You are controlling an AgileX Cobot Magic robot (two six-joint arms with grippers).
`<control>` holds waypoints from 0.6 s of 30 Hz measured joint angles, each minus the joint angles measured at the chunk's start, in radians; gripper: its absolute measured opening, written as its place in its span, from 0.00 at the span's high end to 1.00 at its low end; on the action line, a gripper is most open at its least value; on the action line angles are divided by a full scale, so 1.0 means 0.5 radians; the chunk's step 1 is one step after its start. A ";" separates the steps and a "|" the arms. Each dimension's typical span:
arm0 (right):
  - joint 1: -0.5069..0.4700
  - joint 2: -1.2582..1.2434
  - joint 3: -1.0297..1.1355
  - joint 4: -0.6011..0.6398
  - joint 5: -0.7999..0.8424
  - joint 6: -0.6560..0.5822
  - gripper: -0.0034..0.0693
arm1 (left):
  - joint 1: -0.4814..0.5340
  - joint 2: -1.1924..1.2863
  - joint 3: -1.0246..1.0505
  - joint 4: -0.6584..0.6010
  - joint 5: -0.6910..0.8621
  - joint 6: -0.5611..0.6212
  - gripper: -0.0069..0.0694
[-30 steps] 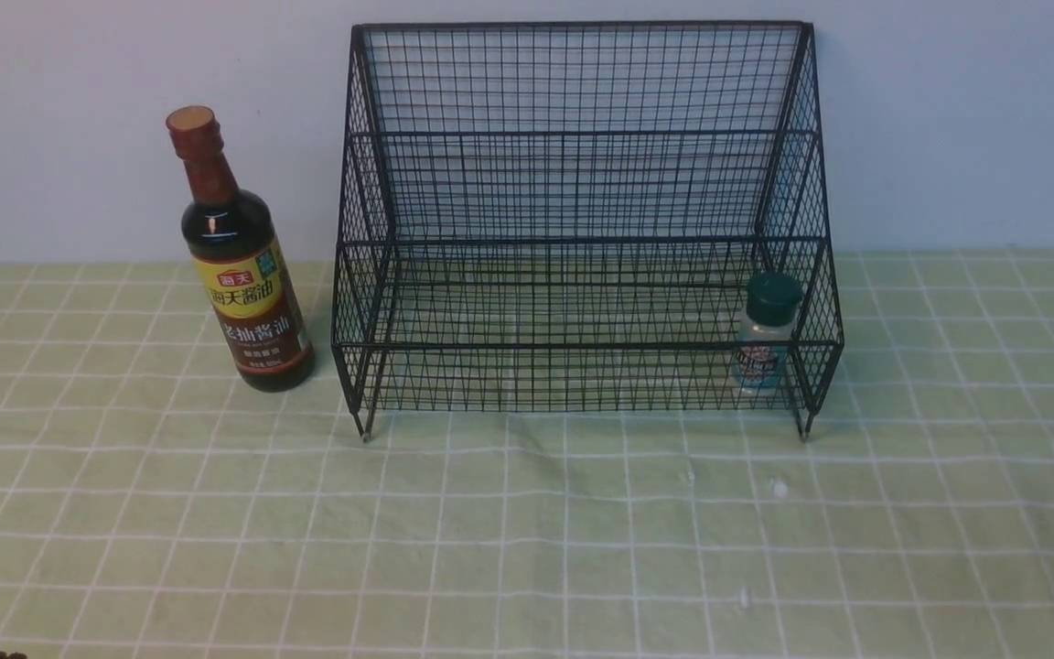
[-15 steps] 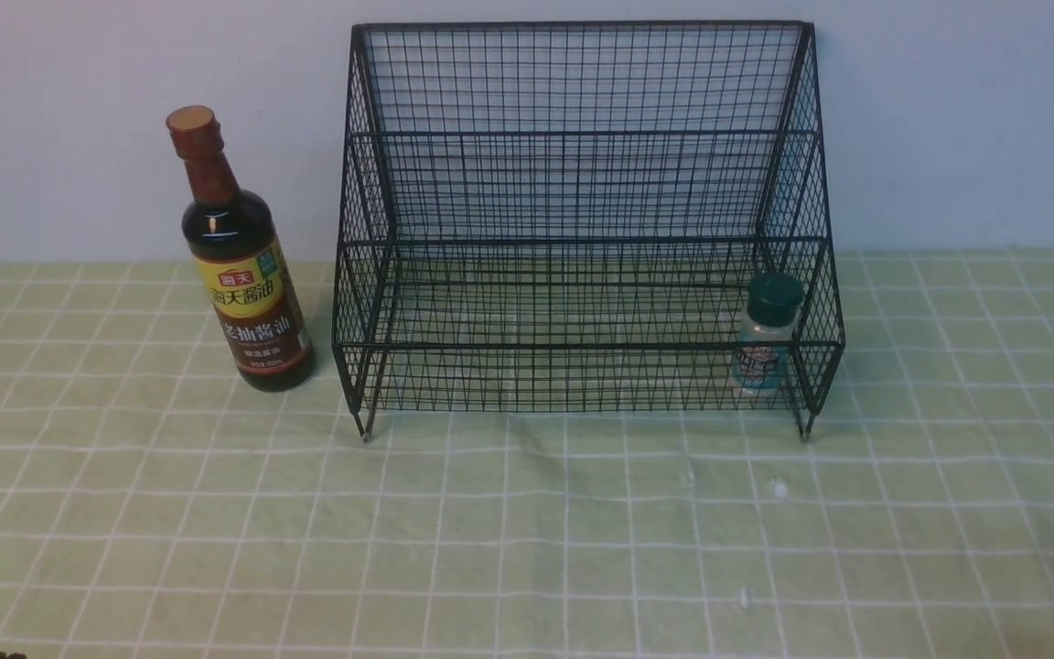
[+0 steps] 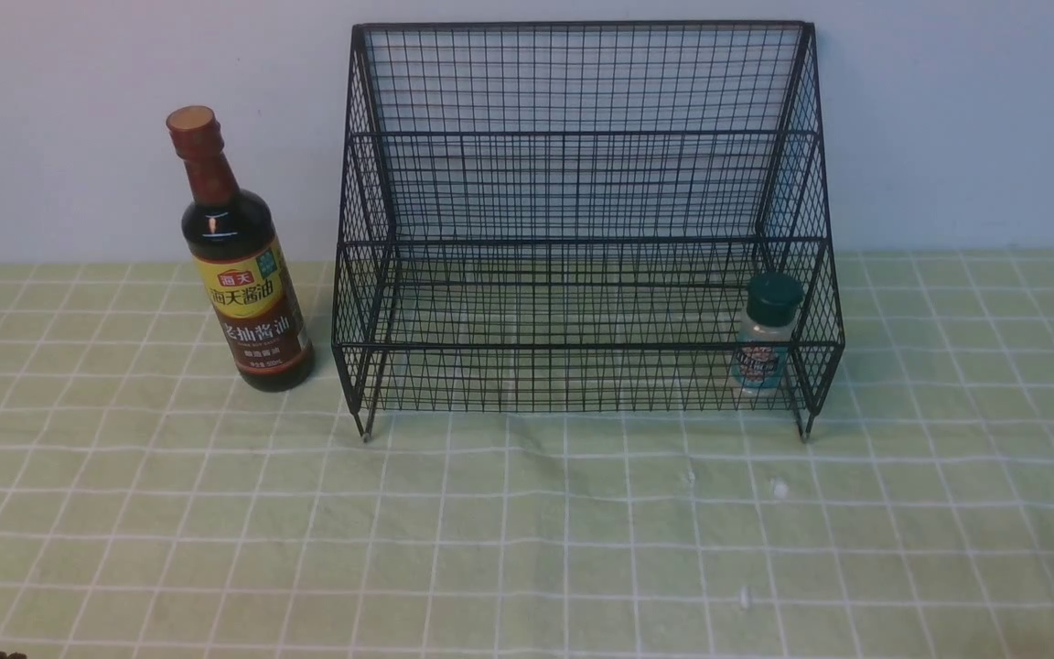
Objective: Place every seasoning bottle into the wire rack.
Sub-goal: Use the left arm to grab the condiment bottle closest to it
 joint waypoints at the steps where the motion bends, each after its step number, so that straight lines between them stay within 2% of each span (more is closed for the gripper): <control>1: 0.000 0.000 0.000 0.000 0.000 0.000 0.97 | 0.000 0.000 0.000 0.000 0.000 0.000 0.92; 10: 0.000 0.000 0.000 0.000 0.000 0.000 0.97 | 0.000 0.000 0.000 -0.002 -0.006 -0.002 0.92; 13: 0.000 0.000 0.000 0.000 0.000 0.000 0.97 | 0.000 0.000 0.005 -0.278 -0.151 -0.129 0.92; 16: 0.000 0.000 0.000 0.000 0.000 0.000 0.97 | 0.000 0.000 0.005 -0.670 -0.335 -0.274 0.92; 18: 0.000 0.000 0.000 0.000 0.000 0.000 0.97 | 0.000 0.000 0.005 -0.781 -0.410 -0.297 0.92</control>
